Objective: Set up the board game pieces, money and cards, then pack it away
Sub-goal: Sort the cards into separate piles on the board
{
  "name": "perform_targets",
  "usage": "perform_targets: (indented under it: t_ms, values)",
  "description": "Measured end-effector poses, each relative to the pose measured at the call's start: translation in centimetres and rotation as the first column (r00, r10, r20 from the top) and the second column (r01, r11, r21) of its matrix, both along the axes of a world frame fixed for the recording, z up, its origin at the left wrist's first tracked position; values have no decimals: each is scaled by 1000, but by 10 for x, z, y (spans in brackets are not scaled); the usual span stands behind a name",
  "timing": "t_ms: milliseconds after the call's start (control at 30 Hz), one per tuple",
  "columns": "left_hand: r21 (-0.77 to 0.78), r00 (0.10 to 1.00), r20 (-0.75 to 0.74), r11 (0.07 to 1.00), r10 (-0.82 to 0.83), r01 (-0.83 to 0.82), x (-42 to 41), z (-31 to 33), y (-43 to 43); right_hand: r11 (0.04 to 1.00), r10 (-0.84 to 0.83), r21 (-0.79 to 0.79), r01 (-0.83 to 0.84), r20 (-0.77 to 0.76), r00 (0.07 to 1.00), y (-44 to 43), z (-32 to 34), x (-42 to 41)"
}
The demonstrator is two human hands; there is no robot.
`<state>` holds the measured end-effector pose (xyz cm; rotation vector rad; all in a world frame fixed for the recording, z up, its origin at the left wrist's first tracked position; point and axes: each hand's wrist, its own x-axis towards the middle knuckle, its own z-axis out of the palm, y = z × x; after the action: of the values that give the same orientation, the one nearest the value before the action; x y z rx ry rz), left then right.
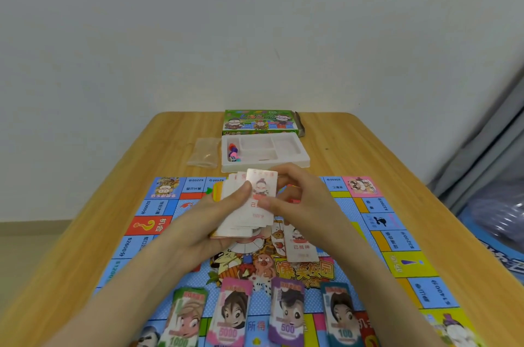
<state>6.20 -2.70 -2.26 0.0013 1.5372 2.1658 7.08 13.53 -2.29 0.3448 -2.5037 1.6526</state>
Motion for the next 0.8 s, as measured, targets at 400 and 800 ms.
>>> perform_targets:
  t_ms: [400, 800]
  values:
    - [-67, 999, -30, 998, -17, 15, 1, -1, -2, 991, -119, -72, 109, -160, 980, -2, 1, 2]
    - [37, 999, 28, 999, 30, -31, 1, 4, -4, 991, -100, 122, 61, 345, 933, 43, 14, 3]
